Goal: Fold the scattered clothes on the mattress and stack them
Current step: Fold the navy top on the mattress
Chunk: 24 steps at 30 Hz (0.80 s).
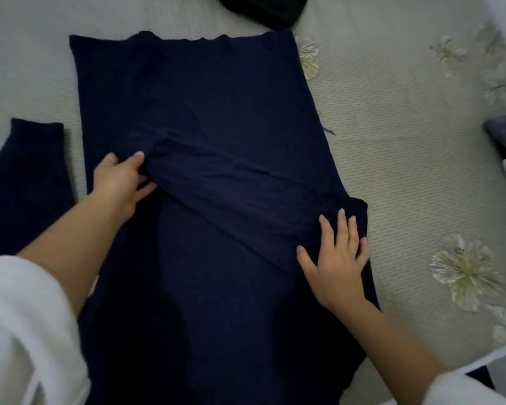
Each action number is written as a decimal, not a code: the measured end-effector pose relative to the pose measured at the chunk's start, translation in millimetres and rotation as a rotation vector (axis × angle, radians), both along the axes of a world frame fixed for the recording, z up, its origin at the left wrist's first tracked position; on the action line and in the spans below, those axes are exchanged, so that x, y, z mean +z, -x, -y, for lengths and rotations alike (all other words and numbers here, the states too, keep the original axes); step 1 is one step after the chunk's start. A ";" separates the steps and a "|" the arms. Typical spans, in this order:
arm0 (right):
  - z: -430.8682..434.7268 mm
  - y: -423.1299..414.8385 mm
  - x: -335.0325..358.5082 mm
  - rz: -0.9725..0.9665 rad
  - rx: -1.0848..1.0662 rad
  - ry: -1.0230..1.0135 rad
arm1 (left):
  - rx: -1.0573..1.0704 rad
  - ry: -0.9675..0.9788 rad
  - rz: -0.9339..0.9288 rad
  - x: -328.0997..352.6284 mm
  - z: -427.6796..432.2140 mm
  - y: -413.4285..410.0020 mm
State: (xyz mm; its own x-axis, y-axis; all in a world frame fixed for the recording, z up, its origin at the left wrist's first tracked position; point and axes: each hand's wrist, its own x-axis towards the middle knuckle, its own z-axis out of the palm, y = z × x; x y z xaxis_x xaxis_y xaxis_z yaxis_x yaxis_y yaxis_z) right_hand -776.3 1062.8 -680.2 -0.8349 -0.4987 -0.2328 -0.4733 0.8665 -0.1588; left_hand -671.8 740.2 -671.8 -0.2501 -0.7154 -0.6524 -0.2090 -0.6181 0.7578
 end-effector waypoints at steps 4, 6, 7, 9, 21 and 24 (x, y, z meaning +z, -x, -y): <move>36.3 -13.2 6.7 0.042 0.256 0.046 | -0.050 0.106 0.041 0.6 2.6 -13.2; 63.3 -26.7 9.0 0.107 0.392 0.027 | -0.116 0.286 0.155 7.5 0.2 -29.2; 77.0 -35.0 9.0 0.128 0.460 0.007 | -0.148 0.392 0.216 11.1 -0.3 -40.7; 104.0 -53.4 6.6 0.154 0.569 -0.001 | -0.184 0.592 0.339 18.4 2.3 -68.5; 159.4 -118.3 -32.1 0.052 0.810 0.027 | -0.044 0.501 0.690 -0.6 35.5 -204.4; 159.8 -118.8 -32.0 0.040 0.807 0.042 | -0.138 0.444 0.643 4.1 32.2 -198.6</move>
State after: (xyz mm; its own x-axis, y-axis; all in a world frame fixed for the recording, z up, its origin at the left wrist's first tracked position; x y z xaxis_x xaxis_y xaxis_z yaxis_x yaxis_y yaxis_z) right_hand -657.5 902.9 -712.2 -0.2058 -0.9529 -0.2227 -0.9435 0.2536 -0.2133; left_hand -473.2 708.0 -667.7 -0.0267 -0.9327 -0.3598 -0.7421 -0.2226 0.6322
